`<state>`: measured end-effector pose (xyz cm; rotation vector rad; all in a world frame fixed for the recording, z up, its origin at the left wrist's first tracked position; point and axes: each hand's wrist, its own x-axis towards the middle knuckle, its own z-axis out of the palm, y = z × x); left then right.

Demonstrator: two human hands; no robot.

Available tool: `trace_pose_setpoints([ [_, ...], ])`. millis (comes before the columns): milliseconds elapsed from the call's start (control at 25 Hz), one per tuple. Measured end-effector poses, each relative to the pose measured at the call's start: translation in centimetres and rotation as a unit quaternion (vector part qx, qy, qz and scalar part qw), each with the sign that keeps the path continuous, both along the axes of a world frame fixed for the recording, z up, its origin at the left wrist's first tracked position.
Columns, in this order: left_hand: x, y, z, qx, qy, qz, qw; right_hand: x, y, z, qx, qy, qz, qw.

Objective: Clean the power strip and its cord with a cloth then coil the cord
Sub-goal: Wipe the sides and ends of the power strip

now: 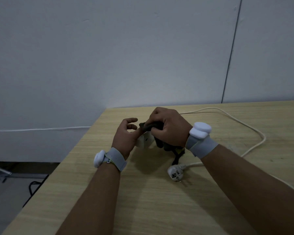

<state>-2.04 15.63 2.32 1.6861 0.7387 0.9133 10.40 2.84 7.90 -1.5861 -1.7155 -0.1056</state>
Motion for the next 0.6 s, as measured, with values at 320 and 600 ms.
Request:
trace_pose_setpoints([
  [320,0.4,0.1,0.5,-0.115,-0.079,-0.029,0.99,1.6,0.6,-1.0,0.059,0.014,-0.134,0.989],
  [600,0.1,-0.1,0.3,-0.077,-0.066,-0.025,0.995,1.9,1.2,-2.7,-0.056,-0.042,-0.033,0.997],
])
